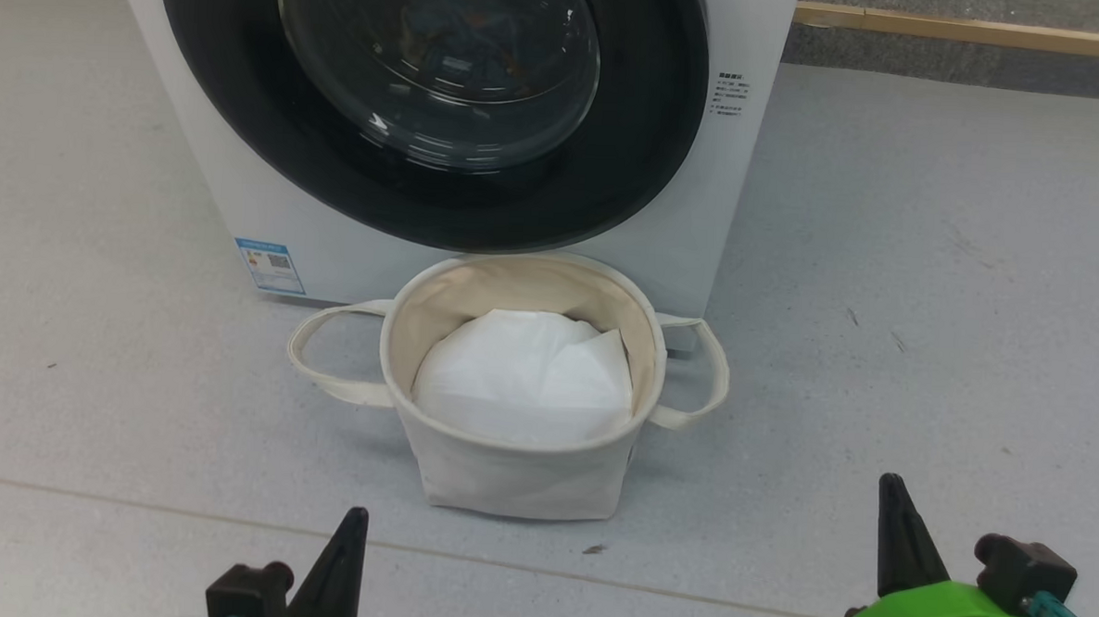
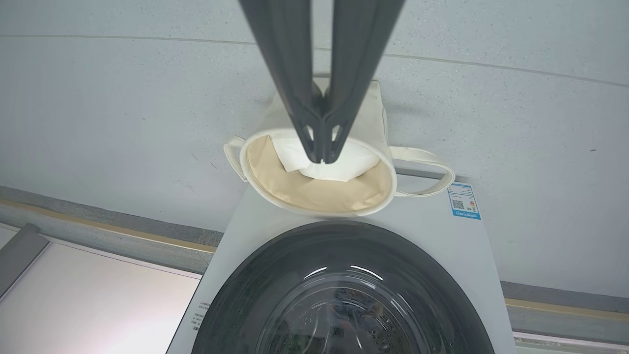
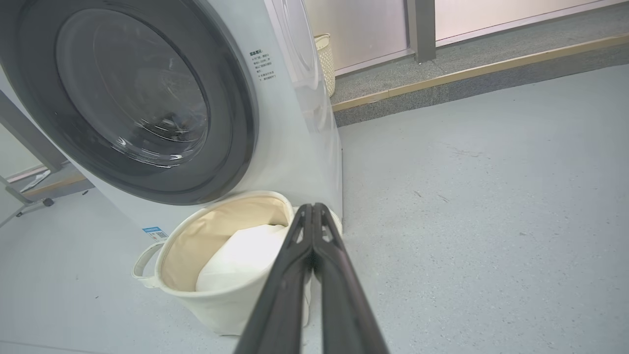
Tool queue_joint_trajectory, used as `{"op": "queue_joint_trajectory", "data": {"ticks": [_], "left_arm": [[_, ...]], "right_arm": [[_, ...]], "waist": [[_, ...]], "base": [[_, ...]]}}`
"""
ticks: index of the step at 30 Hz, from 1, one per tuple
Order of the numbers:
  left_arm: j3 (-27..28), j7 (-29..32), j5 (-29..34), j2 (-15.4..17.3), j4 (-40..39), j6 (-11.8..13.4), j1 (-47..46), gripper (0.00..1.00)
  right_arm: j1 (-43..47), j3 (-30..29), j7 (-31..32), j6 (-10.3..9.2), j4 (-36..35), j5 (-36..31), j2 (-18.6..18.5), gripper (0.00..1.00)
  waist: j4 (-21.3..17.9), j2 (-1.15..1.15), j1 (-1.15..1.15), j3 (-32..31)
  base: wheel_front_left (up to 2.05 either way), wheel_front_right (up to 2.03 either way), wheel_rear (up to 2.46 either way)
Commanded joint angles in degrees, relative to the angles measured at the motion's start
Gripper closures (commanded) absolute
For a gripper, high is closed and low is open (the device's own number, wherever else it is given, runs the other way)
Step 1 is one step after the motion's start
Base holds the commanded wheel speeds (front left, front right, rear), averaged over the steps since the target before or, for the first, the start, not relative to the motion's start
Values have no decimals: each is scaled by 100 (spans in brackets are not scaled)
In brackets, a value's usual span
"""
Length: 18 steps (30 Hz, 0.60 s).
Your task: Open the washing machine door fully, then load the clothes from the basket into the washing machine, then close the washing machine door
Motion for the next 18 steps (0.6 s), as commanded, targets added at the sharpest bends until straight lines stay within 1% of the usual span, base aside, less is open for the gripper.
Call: {"op": "queue_joint_trajectory", "data": {"ticks": [1,5,18], "left_arm": [[81,28,-161,6,-213,-7,-221,100],[122,88,-434,9,-243,-14,-220,100],[272,295,-1317,19,-337,-34,-224,100]], "right_arm": [[-218,-34,30,0,-206,157,-18,100],[-225,-56,97,-1,-216,401,-20,100],[-243,-132,320,-1,-261,1193,-27,100]], "waist": [[-2,0,3,-4],[-7,0,-9,5],[-26,0,-10,-1]], "base": [[0,0,0],[0,0,0],[0,0,0]]}}
